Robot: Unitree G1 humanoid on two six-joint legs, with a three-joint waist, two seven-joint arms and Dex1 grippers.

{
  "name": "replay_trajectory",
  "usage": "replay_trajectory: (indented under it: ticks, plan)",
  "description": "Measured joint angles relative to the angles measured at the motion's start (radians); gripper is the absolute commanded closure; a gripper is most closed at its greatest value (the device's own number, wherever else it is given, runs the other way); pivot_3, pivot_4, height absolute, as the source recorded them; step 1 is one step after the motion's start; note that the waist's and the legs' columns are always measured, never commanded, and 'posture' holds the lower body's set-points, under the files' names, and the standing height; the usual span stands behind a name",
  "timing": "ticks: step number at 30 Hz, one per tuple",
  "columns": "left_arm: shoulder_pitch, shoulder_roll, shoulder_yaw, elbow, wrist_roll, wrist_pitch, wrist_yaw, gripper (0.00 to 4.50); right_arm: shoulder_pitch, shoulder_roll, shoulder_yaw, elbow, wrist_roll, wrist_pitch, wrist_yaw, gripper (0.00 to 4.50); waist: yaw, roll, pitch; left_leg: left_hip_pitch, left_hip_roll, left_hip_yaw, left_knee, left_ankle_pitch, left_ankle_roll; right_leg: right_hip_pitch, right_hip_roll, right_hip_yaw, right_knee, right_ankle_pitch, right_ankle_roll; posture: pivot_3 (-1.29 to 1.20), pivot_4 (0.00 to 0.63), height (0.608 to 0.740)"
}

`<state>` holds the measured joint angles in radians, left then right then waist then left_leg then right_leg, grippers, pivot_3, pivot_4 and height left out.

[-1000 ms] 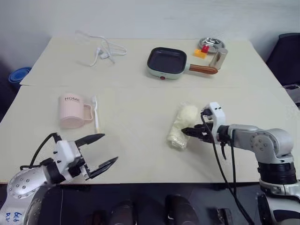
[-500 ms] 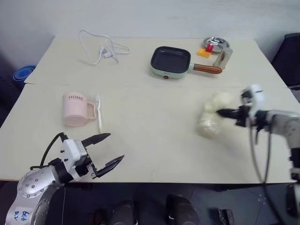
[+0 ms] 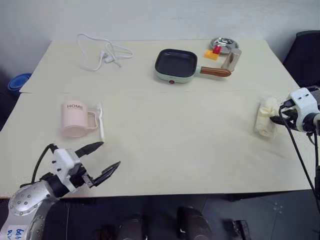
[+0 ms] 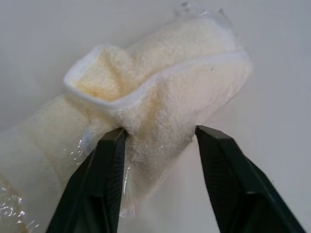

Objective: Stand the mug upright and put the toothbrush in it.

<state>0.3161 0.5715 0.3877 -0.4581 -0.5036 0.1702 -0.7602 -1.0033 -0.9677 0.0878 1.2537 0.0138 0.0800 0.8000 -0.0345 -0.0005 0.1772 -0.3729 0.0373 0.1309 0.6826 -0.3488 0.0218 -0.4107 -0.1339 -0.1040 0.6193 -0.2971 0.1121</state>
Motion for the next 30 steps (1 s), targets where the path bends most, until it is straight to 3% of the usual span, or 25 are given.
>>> replay_trajectory:
  ticks: [3,7,10,14,19,24,30]
  plan:
    - [0.046,-0.017,0.057,0.038,0.003,-0.001,0.032,0.0,0.018,-0.039,-0.071,-0.013,0.03,-0.161,0.12,0.32,0.002,0.002,0.001,0.0,0.0,0.0,0.0,0.0,0.0,0.0,0.0,0.0,-0.001,0.0,0.0,0.0,0.15,0.74]
    - [0.061,-0.044,0.169,0.11,0.089,0.027,0.204,0.0,0.103,-0.016,-0.238,-0.142,0.203,-0.306,0.403,0.32,0.004,0.0,0.001,0.003,0.002,-0.001,0.0,0.0,0.0,0.003,0.002,-0.001,-0.005,0.0,0.0,0.0,0.15,0.74]
    - [0.072,-0.068,0.228,0.104,0.122,0.088,0.319,0.0,0.258,0.101,-0.314,-0.345,0.34,-0.335,0.547,0.32,0.004,-0.004,-0.002,0.003,0.004,-0.002,0.0,-0.001,-0.001,0.005,0.002,-0.002,-0.002,0.0,0.0,0.0,0.15,0.74]
    - [0.124,-0.096,0.251,0.026,0.119,0.209,0.399,0.0,0.491,0.293,-0.265,-0.616,0.386,-0.394,0.609,0.32,0.008,-0.005,-0.002,0.002,0.004,-0.003,0.0,-0.001,-0.002,0.003,0.0,-0.002,0.0,0.0,0.0,0.0,0.15,0.74]
    - [0.157,-0.088,0.25,-0.124,0.074,0.426,0.45,0.0,0.621,0.411,-0.238,-0.782,0.43,-0.454,0.641,0.32,0.02,-0.002,0.0,0.002,0.001,-0.005,0.001,-0.001,-0.001,0.004,-0.002,-0.002,0.001,0.0,0.0,0.0,0.15,0.74]
    - [-0.043,-0.054,0.201,-0.31,-0.025,0.657,0.553,0.0,0.654,0.449,-0.233,-0.799,0.436,-0.474,0.628,0.32,0.031,-0.002,-0.001,0.003,0.0,-0.007,0.001,0.0,-0.002,0.005,-0.003,0.0,0.002,0.0,-0.001,0.0,0.15,0.74]
    - [-0.469,-0.072,0.0,-0.339,-0.091,0.995,0.728,0.0,0.654,0.46,-0.229,-0.804,0.436,-0.471,0.601,0.32,0.031,-0.002,-0.001,0.004,-0.001,-0.007,0.001,0.001,-0.003,0.006,0.0,-0.001,0.003,0.0,-0.001,0.0,0.15,0.74]
